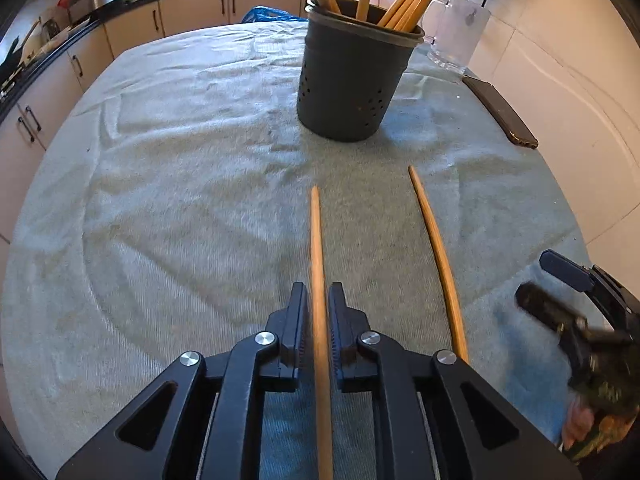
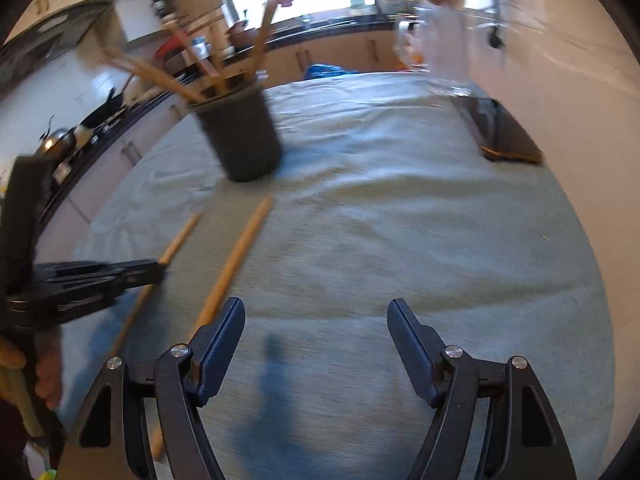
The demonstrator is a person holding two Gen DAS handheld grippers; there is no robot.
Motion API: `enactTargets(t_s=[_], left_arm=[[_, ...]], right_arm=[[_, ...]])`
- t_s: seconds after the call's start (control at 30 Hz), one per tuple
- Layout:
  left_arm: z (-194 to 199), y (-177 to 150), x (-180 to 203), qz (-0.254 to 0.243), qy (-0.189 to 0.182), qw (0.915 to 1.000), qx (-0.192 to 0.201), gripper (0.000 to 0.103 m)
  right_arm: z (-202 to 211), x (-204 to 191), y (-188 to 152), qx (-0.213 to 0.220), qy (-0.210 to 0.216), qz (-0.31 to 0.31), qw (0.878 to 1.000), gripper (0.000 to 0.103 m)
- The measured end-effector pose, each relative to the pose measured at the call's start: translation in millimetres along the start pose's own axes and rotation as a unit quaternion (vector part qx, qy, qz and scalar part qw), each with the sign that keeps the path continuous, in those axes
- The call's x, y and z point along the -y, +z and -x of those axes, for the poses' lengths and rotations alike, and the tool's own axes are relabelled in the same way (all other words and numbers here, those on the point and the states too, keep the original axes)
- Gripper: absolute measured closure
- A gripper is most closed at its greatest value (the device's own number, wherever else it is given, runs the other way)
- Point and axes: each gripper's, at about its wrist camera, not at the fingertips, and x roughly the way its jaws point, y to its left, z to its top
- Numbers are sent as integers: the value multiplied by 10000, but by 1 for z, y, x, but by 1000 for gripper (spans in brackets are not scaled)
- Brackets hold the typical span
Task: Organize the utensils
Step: 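Lower the left tool and grasp one of the last two wooden chopsticks, then lower the right tool and grasp the other wooden chopstick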
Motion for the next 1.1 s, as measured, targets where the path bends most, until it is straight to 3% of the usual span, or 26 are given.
enactTargets(t_s=[0.1,0.2,0.27,0.3,0.37,0.53,0.67,0.77,1.1], left_arm=[[-4,9,-4,83,-36,10000,32,92],[-5,11,-14,360,-282,9989,46,92],[-5,9,-18,426,-278,9987,74,93],[-4,7,-19,430,-265,9987,89,96],[-2,3,-24,491,-259,9984,102,96],[8,-12,-31,563,-215,9982,3,96],[9,-10,-31,534,-207,9983,-77,96],[5,-4,-29,554,-155,9982,-163,96],[-3,16,-27,411,-187,9987,-250,96]], right_arm=[[-14,-25,10,-144,66,281,9995,29],[-33,-48,16,-314,-56,607,9976,42],[-44,-58,19,-452,-90,743,9962,61],[-49,-62,19,-519,-163,793,9954,65],[-50,-65,18,-523,-331,900,9940,86],[-37,-50,10,-827,-342,864,9922,89],[-28,-31,6,-1036,-360,708,9914,84],[-29,-28,13,-1184,-494,609,9899,77],[-61,-35,52,-1640,-850,833,9793,77]])
